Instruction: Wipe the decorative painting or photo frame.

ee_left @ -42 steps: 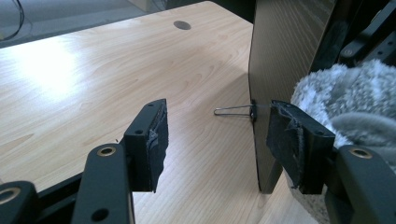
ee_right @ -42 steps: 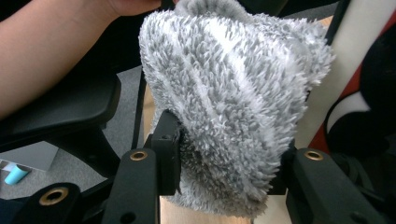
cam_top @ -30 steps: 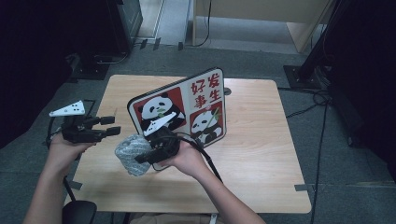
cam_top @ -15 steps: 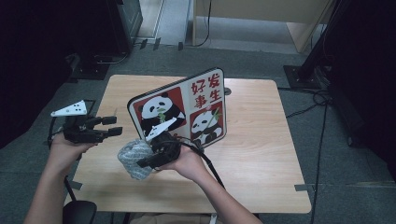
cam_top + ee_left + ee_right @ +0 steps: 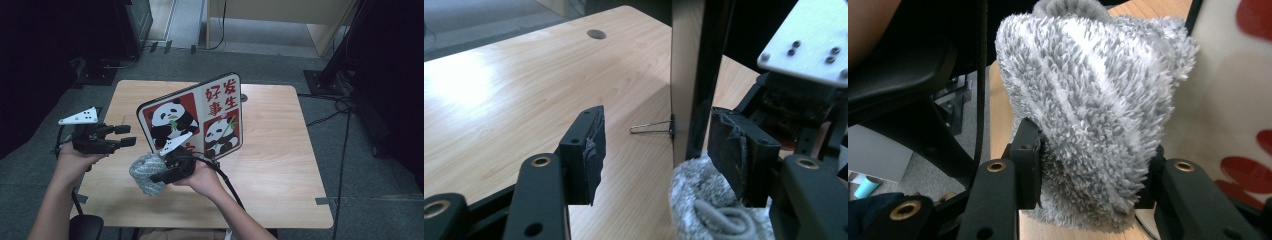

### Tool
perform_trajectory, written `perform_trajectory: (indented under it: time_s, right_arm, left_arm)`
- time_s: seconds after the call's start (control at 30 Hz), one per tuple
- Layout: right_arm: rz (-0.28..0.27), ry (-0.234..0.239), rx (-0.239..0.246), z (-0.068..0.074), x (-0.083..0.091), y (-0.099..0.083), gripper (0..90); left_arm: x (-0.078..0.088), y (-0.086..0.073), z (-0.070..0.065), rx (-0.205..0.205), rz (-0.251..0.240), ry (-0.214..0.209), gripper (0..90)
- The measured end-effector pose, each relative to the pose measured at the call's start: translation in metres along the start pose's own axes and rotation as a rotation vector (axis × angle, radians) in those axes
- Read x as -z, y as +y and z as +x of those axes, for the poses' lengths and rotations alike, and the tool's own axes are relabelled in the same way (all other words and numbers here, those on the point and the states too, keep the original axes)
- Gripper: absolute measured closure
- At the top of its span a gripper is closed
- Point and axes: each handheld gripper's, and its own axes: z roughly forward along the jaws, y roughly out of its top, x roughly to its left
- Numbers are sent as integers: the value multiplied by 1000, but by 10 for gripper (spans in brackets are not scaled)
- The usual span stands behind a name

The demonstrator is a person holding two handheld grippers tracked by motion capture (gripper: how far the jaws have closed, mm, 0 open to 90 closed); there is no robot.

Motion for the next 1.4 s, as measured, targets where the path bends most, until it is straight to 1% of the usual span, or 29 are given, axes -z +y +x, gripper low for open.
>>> perform_trajectory:
  time_s: [0.13, 0.17, 0.23, 0.3, 0.6, 0.67, 0.77, 0.83, 1.0, 1.07, 1.13, 1.17, 1.3, 1.4]
  right_arm:
    - [5, 3, -4, -1, -2, -5, 592]
    - [7, 2, -5, -2, -3, -7, 592]
    - [9, 3, -10, -2, -3, -9, 592]
    - [9, 5, -9, -3, -4, -11, 592]
    - [24, 6, -12, -5, -10, -24, 592]
    - [23, 9, -14, -6, -11, -26, 593]
    - [25, 8, -15, -7, -12, -31, 592]
    - [25, 9, -16, -7, -12, -33, 593]
    - [25, 16, -25, -9, -14, -38, 592]
    - [31, 20, -28, -9, -15, -40, 592]
    - [41, 24, -33, -10, -16, -43, 592]
    - [42, 25, -35, -10, -16, -44, 593]
    - [39, 29, -34, -11, -16, -46, 592]
    - [37, 31, -35, -11, -16, -46, 593]
  left_arm:
    - [-2, 2, -3, -9, 2, -10, 409]
    - [-5, 3, -6, -12, 1, -19, 410]
    - [-5, 4, -7, -14, 2, -24, 415]
    - [-7, 5, -9, -18, 0, -37, 422]
    - [-14, 8, -16, -25, 7, -60, 454]
    - [-16, 9, -18, -21, 2, -66, 466]
    - [-20, 9, -21, -30, 3, -62, 473]
    - [-23, 9, -22, -35, 16, -52, 467]
    - [-31, 9, -22, -17, 24, -42, 475]
    - [-32, 9, -22, 0, 21, -36, 520]
    - [-34, 9, -21, 45, 23, -52, 580]
    - [-35, 9, -21, 52, 22, -50, 594]
    - [-39, 10, -22, 47, 23, -54, 620]
    - [-43, 10, -22, 50, 29, -61, 634]
